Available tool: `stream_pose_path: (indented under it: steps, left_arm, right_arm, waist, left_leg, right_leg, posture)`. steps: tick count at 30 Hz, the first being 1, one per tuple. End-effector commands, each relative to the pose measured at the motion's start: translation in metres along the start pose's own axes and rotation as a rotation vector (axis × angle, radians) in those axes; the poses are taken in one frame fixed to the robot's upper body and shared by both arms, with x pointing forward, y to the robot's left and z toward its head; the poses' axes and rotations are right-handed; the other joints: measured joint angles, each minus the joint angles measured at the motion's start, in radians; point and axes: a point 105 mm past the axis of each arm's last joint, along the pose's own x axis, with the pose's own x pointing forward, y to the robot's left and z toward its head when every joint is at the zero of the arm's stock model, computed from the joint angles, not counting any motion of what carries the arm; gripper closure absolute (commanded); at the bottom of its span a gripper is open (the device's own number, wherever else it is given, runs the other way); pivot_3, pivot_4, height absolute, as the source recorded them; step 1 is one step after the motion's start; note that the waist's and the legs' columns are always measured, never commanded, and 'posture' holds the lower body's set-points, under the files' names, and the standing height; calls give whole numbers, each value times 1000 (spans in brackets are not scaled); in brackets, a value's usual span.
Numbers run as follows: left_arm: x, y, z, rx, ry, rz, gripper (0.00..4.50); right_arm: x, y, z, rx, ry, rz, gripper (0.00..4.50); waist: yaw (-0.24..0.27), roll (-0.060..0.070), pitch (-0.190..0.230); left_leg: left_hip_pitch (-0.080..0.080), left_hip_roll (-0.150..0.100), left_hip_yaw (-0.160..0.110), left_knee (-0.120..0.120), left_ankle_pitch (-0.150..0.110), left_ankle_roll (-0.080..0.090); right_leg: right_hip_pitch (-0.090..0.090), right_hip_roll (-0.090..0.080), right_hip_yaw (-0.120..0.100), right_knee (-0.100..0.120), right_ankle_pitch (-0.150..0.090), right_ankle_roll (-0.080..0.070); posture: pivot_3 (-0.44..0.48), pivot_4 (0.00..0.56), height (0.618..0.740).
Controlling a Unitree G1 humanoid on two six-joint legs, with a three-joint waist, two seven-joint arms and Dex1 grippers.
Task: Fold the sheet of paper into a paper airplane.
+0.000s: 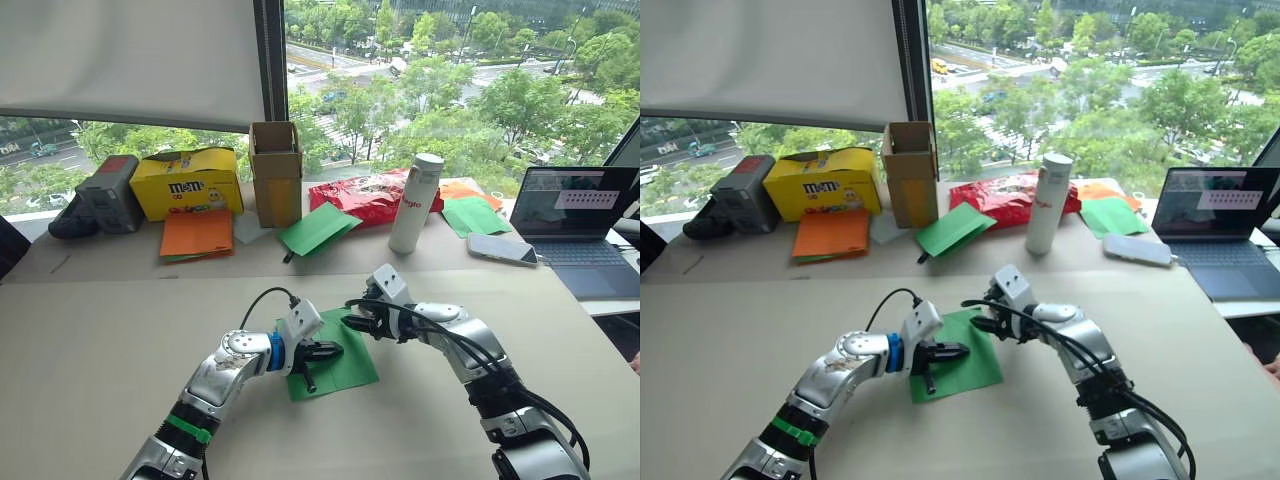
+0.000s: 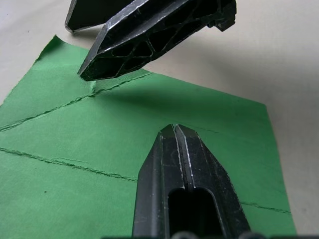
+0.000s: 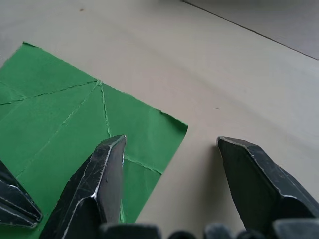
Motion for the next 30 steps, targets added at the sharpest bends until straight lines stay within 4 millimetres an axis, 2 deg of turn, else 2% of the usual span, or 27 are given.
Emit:
stream_pose_path:
  steps: [1,10,23,30]
  left_arm:
    - [-1,-2,-43,-103,149,23,4500]
    - [0,-3,-42,-110,145,24,4500]
    - [0,-3,-42,-109,146,22,4500]
    - [1,-4,-42,-105,147,17,4500]
  right_arm:
    - [2,-2,12,-26,-38,17,1276]
    - [5,16,18,60,-92,154,1276]
    - [-4,14,18,116,-118,160,1276]
    - [-4,25,16,145,-105,212,1276]
  waist:
    - [-2,0,0]
    - [-4,0,-1]
    - [-4,1,-1]
    - [-4,1,-1]
  left_leg:
    - [0,0,0,0,1,-1]
    - [0,0,0,-1,2,-3]
    - [0,0,0,-1,0,0]
    - [0,0,0,-1,-1,1]
  right_leg:
    - [0,0,0,0,0,0]
    - [0,0,0,0,0,0]
    - [0,0,0,0,0,0]
    - [0,-1,0,0,0,0]
  posture:
    - [0,150,739]
    - [0,150,739]
    - [0,150,739]
    - [0,150,739]
